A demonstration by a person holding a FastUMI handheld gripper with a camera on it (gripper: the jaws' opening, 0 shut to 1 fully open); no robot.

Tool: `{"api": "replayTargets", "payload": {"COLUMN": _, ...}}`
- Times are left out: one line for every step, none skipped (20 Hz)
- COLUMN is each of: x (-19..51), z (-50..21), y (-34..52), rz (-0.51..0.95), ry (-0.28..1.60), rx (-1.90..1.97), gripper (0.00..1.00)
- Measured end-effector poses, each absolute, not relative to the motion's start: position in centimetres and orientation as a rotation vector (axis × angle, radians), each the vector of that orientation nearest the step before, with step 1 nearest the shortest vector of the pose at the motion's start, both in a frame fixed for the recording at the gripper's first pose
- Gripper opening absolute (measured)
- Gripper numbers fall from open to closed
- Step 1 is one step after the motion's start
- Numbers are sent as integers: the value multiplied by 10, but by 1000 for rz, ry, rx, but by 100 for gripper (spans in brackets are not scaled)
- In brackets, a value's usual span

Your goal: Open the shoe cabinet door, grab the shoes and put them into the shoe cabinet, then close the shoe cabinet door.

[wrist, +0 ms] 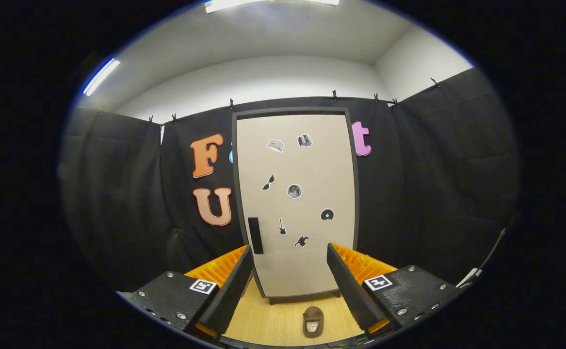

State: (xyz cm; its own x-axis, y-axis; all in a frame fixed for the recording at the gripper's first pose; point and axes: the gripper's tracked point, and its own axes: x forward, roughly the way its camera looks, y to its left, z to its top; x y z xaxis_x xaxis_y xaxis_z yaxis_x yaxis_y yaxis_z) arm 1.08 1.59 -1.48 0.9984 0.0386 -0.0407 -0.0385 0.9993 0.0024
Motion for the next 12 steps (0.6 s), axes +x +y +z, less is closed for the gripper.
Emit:
{"api": "replayTargets", "payload": {"x": 14, "z": -15, "y": 17, "rz": 36, "ry": 37, "rx": -4, "gripper": 95}}
{"api": "replayTargets", "payload": {"x": 17, "z": -16, "y": 18, "rz": 32, "ry": 35, "rx": -15, "gripper": 95}}
{"api": "replayTargets", "payload": {"x": 19, "z": -19, "y": 20, "rz": 32, "ry": 39, "rx": -28, "gripper": 95}}
{"api": "replayTargets", "payload": {"x": 22, "z": -23, "y": 25, "rz": 40, "ry": 46, "rx": -37, "gripper": 95}}
{"api": "replayTargets", "payload": {"x": 25, "z": -26, "y": 30, "rz": 48, "ry": 52, "rx": -42, "gripper": 95}}
{"api": "replayTargets", "payload": {"x": 28, "z": -28, "y": 34, "rz": 54, "ry": 57, "rx": -44, "gripper": 95}}
{"api": "replayTargets", "payload": {"x": 33, "z": -31, "y": 38, "rz": 59, "ry": 59, "rx": -44, "gripper": 95}}
{"api": "replayTargets", "payload": {"x": 37, "z": -32, "y": 44, "rz": 65, "ry": 59, "rx": -42, "gripper": 95}}
{"api": "replayTargets", "payload": {"x": 42, "z": -34, "y": 50, "rz": 72, "ry": 57, "rx": -38, "gripper": 95}}
{"api": "replayTargets", "payload": {"x": 46, "z": -36, "y": 55, "rz": 75, "ry": 57, "rx": -34, "gripper": 95}}
{"api": "replayTargets", "payload": {"x": 51, "z": -39, "y": 59, "rz": 77, "ry": 60, "rx": -31, "gripper": 95}}
{"api": "replayTargets", "payload": {"x": 57, "z": -44, "y": 64, "rz": 77, "ry": 64, "rx": -31, "gripper": 95}}
